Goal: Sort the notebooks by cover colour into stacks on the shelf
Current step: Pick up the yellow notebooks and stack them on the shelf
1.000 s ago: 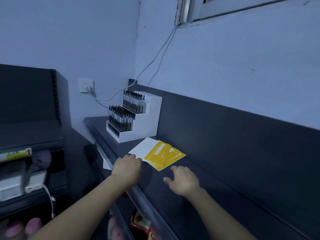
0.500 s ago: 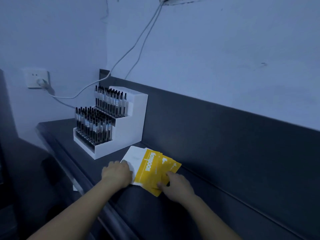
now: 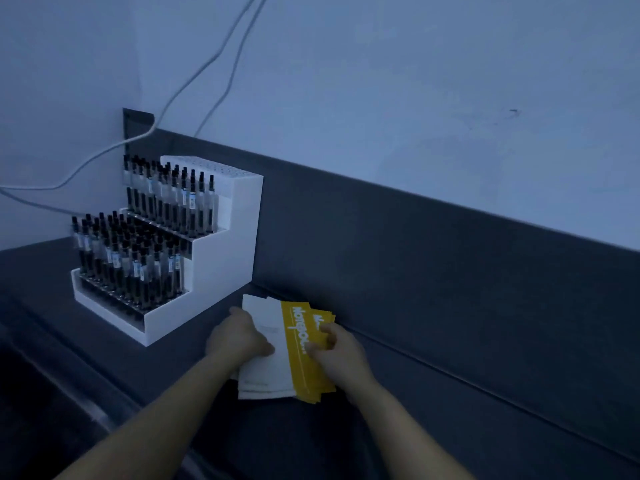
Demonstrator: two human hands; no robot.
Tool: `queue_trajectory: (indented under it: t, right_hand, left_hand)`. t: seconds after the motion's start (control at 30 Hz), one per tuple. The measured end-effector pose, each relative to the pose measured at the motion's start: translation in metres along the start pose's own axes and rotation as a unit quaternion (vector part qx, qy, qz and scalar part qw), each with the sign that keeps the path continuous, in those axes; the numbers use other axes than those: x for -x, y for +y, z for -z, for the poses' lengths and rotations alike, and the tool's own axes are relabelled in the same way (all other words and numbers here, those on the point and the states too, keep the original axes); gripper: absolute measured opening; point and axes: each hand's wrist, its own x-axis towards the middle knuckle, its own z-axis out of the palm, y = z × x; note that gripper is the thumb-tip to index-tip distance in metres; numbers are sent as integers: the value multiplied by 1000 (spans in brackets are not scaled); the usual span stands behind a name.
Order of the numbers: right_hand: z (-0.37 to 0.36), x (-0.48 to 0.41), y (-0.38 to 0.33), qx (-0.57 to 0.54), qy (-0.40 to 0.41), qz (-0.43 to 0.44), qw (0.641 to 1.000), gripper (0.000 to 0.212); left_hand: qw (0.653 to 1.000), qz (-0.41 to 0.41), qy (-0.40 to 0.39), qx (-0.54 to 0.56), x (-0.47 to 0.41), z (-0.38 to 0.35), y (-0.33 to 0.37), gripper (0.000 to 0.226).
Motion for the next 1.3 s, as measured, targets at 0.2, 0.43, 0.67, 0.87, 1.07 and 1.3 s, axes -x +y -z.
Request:
queue_trajectory:
  t: [0.2, 0.43, 0.67, 0.87, 1.07, 1.3]
  right_hand:
    - [-6, -3, 7, -103, 39, -55, 992, 50]
    - [-6, 9, 6, -204, 75, -89, 972, 58]
    - [27, 30, 15, -292, 144, -79, 942, 26]
    - [55, 57, 36, -247, 240, 41, 938, 41]
    - [111, 109, 76, -229, 229, 90, 942, 48]
    - [180, 176, 136, -162, 255, 66, 951, 41]
  left_hand:
    - [991, -41, -5, 129, -8, -3, -6, 28]
    - [943, -82, -11, 321, 9, -12, 5, 22]
    - [902, -240, -30, 358, 49, -22, 37, 34]
    - [889, -341, -48, 301, 79, -47, 61, 77]
    - [880, -326, -27, 343, 130, -85, 96, 70]
    - [870, -270, -34, 411, 204, -131, 161, 41]
